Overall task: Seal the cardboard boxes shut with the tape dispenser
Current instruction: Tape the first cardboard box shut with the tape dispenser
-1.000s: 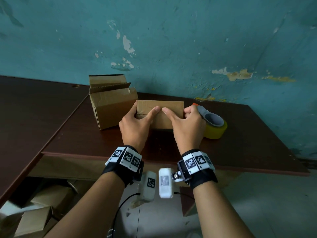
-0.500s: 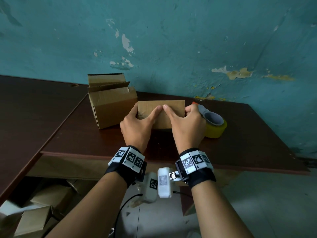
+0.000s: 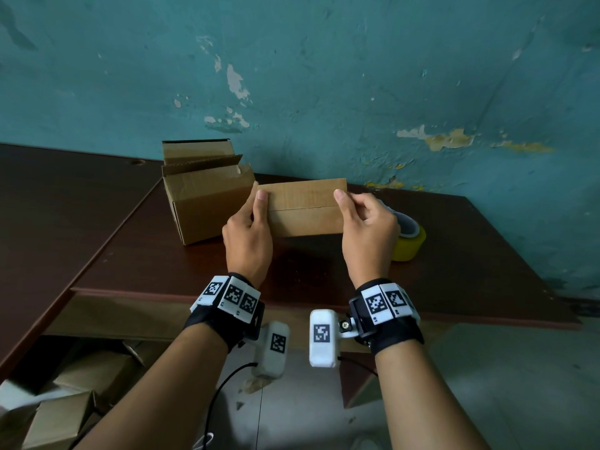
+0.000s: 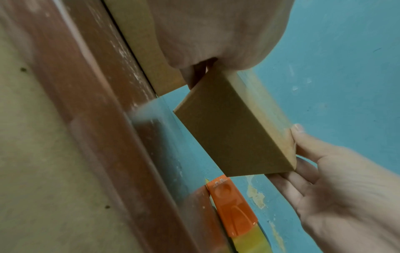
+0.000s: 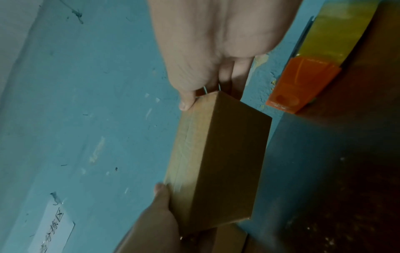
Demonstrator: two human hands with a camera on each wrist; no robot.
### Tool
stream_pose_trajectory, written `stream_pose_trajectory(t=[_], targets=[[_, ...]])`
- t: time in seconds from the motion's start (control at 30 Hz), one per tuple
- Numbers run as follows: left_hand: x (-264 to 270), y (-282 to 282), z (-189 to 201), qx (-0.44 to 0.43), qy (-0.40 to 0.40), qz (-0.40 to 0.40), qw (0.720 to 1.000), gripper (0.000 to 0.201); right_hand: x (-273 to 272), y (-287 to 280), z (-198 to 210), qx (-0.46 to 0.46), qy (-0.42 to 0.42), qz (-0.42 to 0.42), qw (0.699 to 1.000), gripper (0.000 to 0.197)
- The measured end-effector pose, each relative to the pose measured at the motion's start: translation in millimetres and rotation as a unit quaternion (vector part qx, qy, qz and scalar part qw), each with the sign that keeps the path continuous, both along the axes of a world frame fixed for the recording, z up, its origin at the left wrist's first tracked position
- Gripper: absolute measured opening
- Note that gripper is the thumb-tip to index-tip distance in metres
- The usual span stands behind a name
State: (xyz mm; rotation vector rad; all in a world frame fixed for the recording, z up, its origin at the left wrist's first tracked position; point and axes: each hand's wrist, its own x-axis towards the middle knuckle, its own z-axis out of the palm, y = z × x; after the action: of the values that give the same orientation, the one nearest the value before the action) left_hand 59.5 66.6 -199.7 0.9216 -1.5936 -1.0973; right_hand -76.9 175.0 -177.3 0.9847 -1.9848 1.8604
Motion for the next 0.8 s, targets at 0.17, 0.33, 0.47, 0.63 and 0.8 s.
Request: stream_pose_trajectory(t=[0.17, 0.33, 0.47, 0.63, 0.8], targets=[[2, -2, 1, 0.009, 0.002, -0.004, 1.000, 0.065, -2, 4, 3, 0.009, -0.006, 0.011, 1.000, 0.040], [1, 0, -1, -0.027, -0.023, -0.041, 0.999, 0.078, 6, 2, 3, 0.028, -0.036, 0.036, 0.998, 0.043], [0, -3, -6, -0.039, -0.042, -0.049, 0.997, 0.086, 7, 2, 3, 0.039, -0.028, 0.038, 0.998, 0.052], [1, -4, -5, -0.029, -0.033, -0.058, 0.997, 0.077, 2, 4, 4, 0.025, -0.062, 0.043, 0.997, 0.050], [3, -6, -4, -0.019, -0.023, -0.057, 0.998, 0.069, -1, 6, 5, 0.020, -0.068, 0.054, 0.996, 0.041]])
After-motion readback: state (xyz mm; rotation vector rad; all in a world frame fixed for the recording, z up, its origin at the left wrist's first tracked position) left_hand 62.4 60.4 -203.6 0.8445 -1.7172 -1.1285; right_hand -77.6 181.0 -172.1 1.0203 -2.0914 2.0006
